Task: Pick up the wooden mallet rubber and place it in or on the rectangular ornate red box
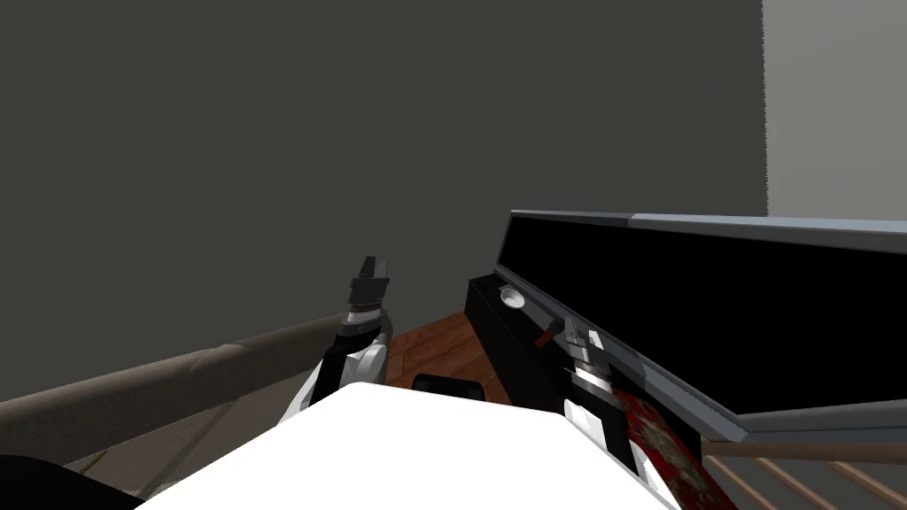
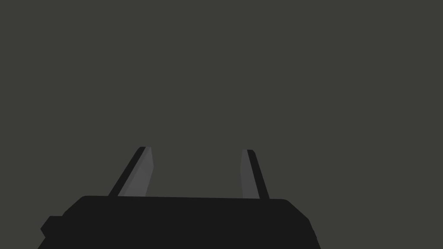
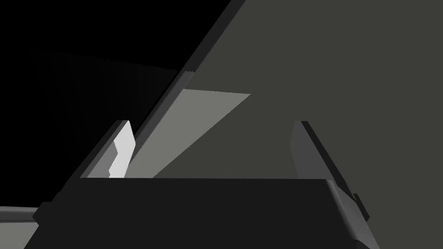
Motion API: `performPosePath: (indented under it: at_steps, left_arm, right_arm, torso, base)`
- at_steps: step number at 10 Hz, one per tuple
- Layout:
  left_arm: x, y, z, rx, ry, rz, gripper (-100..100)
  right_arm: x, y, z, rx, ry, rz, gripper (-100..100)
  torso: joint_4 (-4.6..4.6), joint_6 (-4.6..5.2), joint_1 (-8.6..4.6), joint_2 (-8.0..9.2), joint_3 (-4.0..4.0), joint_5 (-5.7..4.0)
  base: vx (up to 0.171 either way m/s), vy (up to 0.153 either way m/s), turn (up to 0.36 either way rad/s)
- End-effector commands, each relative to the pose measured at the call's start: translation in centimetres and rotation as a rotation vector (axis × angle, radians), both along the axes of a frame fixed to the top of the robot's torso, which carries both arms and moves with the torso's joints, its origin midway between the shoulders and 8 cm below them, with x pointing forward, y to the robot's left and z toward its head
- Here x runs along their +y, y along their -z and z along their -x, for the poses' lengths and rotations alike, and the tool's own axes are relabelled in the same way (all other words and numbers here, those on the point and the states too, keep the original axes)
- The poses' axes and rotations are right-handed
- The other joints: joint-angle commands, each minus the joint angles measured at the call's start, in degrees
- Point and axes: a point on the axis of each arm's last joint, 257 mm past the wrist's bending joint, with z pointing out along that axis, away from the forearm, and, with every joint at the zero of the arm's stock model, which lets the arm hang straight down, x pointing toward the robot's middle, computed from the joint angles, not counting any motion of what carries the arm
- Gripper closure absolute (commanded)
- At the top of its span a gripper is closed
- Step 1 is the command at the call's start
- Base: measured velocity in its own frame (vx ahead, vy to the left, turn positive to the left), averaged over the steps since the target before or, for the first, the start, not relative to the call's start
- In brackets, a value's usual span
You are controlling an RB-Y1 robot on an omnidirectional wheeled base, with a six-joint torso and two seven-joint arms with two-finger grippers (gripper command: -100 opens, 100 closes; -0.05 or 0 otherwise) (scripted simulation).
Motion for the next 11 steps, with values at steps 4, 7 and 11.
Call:
performPosePath:
  at_steps: [4, 7, 11]
  left_arm:
    - [0.0, 0.0, 0.0, 0.0, 0.0, 0.0, 0]
    - [0.0, 0.0, 0.0, 0.0, 0.0, 0.0, 0]
    - [0.0, 0.0, 0.0, 0.0, 0.0, 0.0, 0]
  right_arm:
    - [-3.1, 4.2, 2.1, 0.101, 0.14, 0.024, -100]
    - [-5.4, 7.0, 4.0, 0.173, 0.249, 0.037, -100]
    - [-7.1, 10.1, 6.2, 0.263, 0.355, 0.049, -100]
  torso:
    - [0.0, -0.02, -0.02, -0.01, -0.01, 0.0]
    - [0.0, 0.01, -0.03, 0.01, 0.01, 0.0]
    - [0.0, 0.01, -0.04, 0.01, 0.0, -0.01]
  base:
    - [0.038, 0.0, 0.099]
    - [0.036, -0.009, 0.111]
    - [0.04, -0.015, 0.087]
